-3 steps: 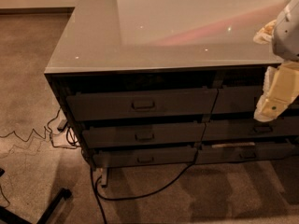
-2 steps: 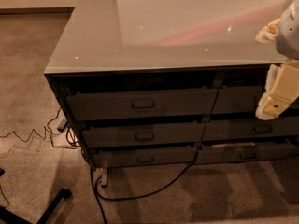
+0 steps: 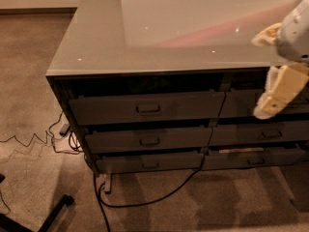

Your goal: Open top drawer

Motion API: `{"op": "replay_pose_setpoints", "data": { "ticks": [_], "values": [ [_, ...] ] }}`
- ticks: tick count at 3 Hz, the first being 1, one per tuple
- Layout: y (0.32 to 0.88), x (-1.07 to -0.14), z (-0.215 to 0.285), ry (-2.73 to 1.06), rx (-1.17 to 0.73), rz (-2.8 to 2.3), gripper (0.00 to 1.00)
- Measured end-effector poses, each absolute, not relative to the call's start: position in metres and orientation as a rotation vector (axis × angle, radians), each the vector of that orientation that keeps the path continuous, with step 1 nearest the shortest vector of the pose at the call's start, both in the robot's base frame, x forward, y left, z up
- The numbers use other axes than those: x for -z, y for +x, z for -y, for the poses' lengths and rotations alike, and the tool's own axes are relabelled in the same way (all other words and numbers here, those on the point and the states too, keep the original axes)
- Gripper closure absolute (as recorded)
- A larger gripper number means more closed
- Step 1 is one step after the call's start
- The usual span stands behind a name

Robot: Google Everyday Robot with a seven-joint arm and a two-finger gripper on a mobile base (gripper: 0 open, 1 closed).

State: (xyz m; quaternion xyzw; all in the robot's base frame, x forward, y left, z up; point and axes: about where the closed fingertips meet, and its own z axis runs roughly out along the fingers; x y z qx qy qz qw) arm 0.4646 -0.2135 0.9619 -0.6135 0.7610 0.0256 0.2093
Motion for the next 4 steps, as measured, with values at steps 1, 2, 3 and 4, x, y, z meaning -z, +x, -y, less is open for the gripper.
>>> {"op": "replay_pose_setpoints", "data": {
  "ticks": [1,2,3,4],
  "values": [
    [0.489,-0.927,0.173,-1.826,-0.236,-1.993,0.0],
    [0.499,-0.897,0.134,-2.014,-0.277,-1.878,0.0],
    [0.506,-0.87,0.12,-2.161,-0.228,-1.835,0.0],
    [0.506,-0.87,0.12,-2.161,-0.228,-1.835,0.0]
  ]
}}
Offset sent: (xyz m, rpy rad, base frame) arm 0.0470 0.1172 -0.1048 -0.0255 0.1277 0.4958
